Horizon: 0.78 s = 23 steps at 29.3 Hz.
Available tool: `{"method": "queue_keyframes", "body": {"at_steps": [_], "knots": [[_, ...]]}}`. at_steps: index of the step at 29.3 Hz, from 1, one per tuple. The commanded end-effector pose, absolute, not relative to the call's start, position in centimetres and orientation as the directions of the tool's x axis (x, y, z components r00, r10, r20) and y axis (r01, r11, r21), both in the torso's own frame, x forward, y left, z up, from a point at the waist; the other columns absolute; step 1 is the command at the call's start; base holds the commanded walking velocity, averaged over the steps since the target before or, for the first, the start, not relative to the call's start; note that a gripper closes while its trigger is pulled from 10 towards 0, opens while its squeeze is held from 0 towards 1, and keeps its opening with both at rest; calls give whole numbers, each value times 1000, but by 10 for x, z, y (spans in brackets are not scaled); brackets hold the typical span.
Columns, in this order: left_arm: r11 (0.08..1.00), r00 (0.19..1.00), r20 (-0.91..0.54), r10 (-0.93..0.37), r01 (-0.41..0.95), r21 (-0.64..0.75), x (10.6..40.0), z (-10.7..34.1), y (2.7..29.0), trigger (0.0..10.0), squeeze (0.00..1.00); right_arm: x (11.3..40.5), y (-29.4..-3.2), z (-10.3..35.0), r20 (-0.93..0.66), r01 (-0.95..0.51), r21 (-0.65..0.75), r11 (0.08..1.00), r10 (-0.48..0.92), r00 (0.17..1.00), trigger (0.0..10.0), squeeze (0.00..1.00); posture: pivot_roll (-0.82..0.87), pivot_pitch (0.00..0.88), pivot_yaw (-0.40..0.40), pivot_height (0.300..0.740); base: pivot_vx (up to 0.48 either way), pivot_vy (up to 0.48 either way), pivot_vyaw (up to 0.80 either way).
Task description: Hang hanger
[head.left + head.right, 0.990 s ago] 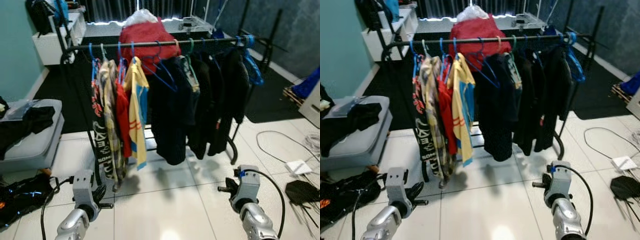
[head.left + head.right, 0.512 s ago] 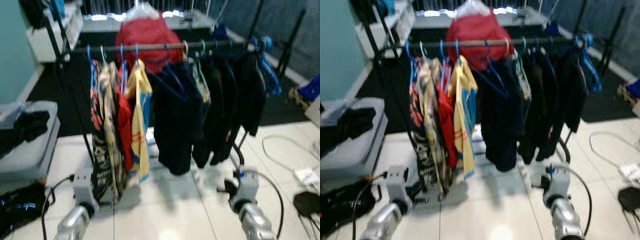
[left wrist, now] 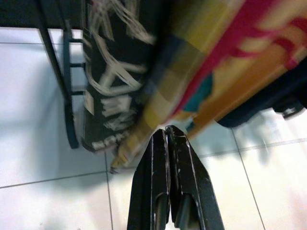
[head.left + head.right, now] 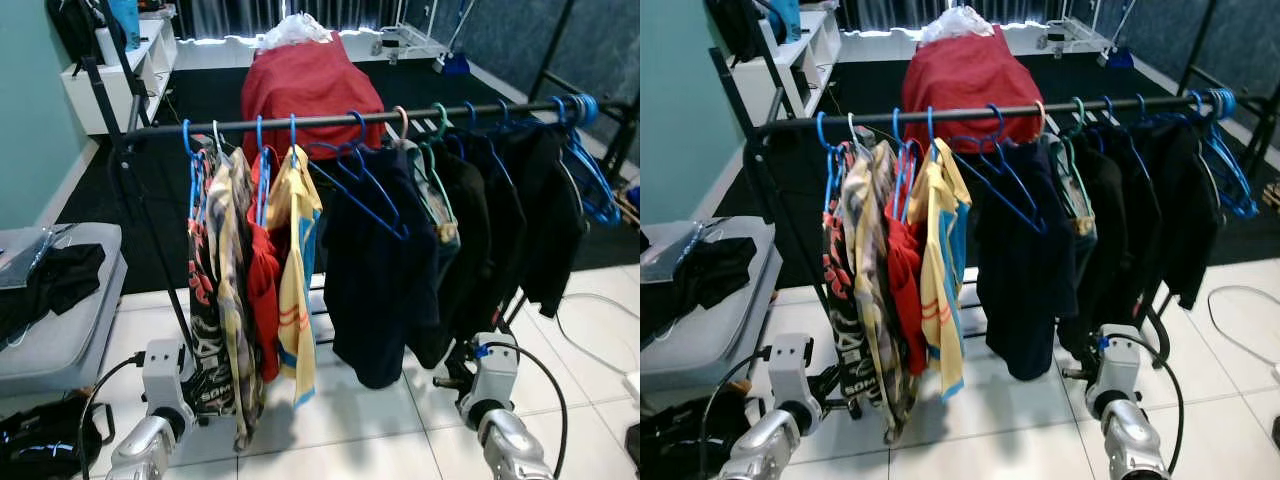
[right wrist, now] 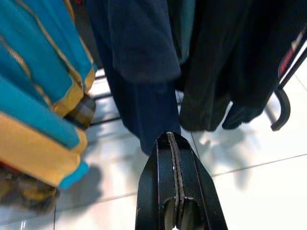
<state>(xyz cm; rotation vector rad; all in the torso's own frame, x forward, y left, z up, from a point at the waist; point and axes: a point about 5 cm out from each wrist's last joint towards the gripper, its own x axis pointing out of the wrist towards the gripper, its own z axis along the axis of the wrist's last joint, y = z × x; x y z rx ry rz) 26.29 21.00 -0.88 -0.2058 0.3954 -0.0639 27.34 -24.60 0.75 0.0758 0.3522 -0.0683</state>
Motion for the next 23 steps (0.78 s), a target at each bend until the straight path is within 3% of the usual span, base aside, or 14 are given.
{"method": "queue_keyframes", "body": {"at_steps": [1, 7, 8, 15, 16, 17, 18, 19, 20, 23], "knots": [[979, 914, -397, -86, 4, -202, 257, -13, 214, 10000, 0, 270, -241, 2, -366, 77, 83, 994, -42, 930, 10000, 0, -32, 93, -21, 740, 349, 0, 0], [978, 929, -370, -12, -66, -196, 257, -10, 221, 10000, 0, 269, -242, 1, -369, 76, 83, 994, -40, 928, 10000, 0, -32, 94, -21, 740, 106, 0, 0], [975, 930, -365, 30, -107, -194, 257, -9, 224, 10000, 1000, 269, -242, 1, -369, 74, 84, 994, -38, 929, 10000, 0, -33, 92, -22, 740, 0, 0, 0], [968, 929, -362, 80, -158, -193, 256, -9, 229, 10000, 1000, 269, -241, 1, -368, 71, 85, 994, -35, 929, 10000, 0, -33, 92, -22, 740, 0, 0, 0], [967, 928, -354, 115, -185, -173, 255, -8, 231, 10000, 1000, 269, -241, 1, -368, 67, 85, 994, -32, 929, 10000, 204, -36, 91, -22, 740, 0, 0, 0], [967, 928, -354, 115, -185, -173, 255, -8, 231, 10000, 1000, 269, -241, 1, -368, 67, 85, 994, -32, 929, 10000, 204, -36, 91, -22, 740, 0, 0, 0], [964, 926, -343, 155, -217, -153, 254, -7, 234, 10000, 1000, 269, -240, 1, -366, 58, 86, 995, -23, 930, 10000, 820, -37, 89, -20, 740, 0, 0, 0], [964, 926, -343, 155, -217, -153, 254, -7, 234, 10000, 1000, 269, -240, 1, -366, 58, 86, 995, -23, 930, 10000, 820, -37, 89, -20, 740, 0, 0, 0], [956, 923, -328, 200, -257, -138, 254, -5, 239, 10000, 1000, 269, -239, 1, -364, 49, 87, 995, -14, 931, 10000, 1000, -38, 89, -21, 740, 0, 0, 0], [948, 920, -309, 239, -290, -131, 253, -1, 245, 10000, 1000, 269, -239, 1, -364, 44, 89, 995, -9, 932, 10000, 1000, -37, 88, -21, 740, 0, 0, 0]]}}
